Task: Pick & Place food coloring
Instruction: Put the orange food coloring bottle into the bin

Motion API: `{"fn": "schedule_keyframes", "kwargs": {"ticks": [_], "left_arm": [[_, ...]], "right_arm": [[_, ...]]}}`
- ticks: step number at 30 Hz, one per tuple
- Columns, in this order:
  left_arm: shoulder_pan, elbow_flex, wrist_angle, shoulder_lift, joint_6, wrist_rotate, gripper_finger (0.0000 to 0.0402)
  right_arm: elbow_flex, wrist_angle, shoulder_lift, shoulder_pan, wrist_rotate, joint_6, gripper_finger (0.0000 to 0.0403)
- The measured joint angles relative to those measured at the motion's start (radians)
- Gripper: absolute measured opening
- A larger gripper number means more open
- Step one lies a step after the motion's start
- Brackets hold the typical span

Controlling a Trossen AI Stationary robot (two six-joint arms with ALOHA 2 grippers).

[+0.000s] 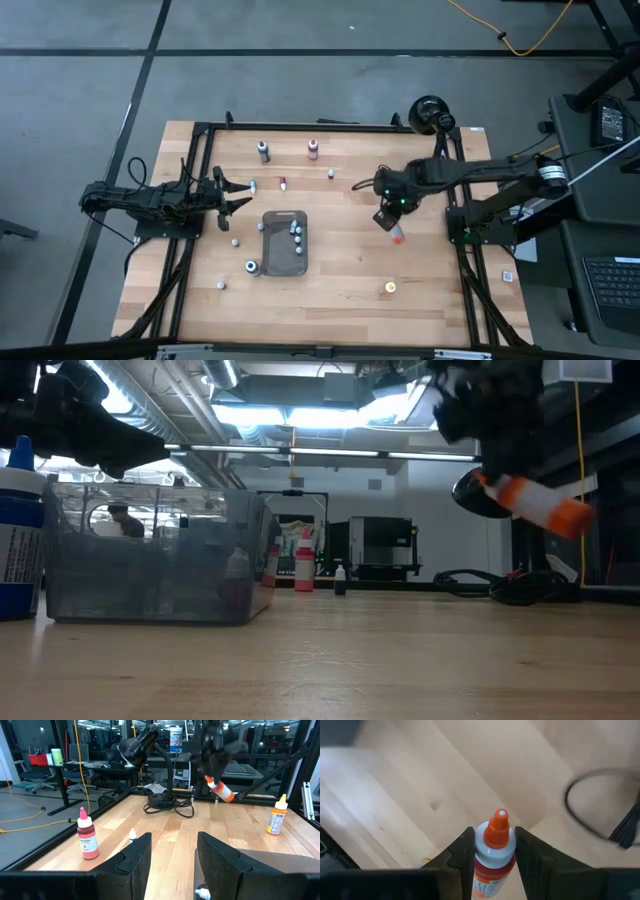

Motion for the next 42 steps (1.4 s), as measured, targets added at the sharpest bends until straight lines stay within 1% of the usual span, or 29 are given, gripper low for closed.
{"fn": "schedule_keyframes", "kwargs": {"ticks": [8, 12, 15, 19, 25, 33, 38, 42], "left_arm": [[0.000, 0.000, 0.000, 0.000, 0.000, 0.000, 0.0155], [0.000, 0.000, 0.000, 0.000, 0.000, 0.000, 0.0155], [0.000, 0.000, 0.000, 0.000, 0.000, 0.000, 0.0155], [0.000, 0.000, 0.000, 0.000, 0.000, 0.000, 0.0155], [0.000, 0.000, 0.000, 0.000, 0.000, 0.000, 0.0155], [0.000, 0.000, 0.000, 0.000, 0.000, 0.000, 0.0155], [0.000, 0.000, 0.000, 0.000, 0.000, 0.000, 0.0155], [0.000, 0.000, 0.000, 0.000, 0.000, 0.000, 0.0155]], "right_arm": [[0.238, -0.118, 0.038, -0.005, 0.079, -0.135, 0.0119], [0.338, -0.113, 0.055, -0.002, 0.125, -0.201, 0.0119], [0.411, -0.075, 0.094, 0.009, 0.170, -0.268, 0.0119], [0.513, -0.005, 0.170, 0.024, 0.179, -0.338, 0.0119], [0.703, 0.035, 0.333, 0.050, 0.179, -0.392, 0.0119], [0.940, 0.060, 0.544, 0.071, 0.182, -0.404, 0.0119], [1.033, 0.112, 0.643, 0.102, 0.181, -0.412, 0.0119], [1.051, 0.171, 0.688, 0.125, 0.181, -0.419, 0.0119]]}}
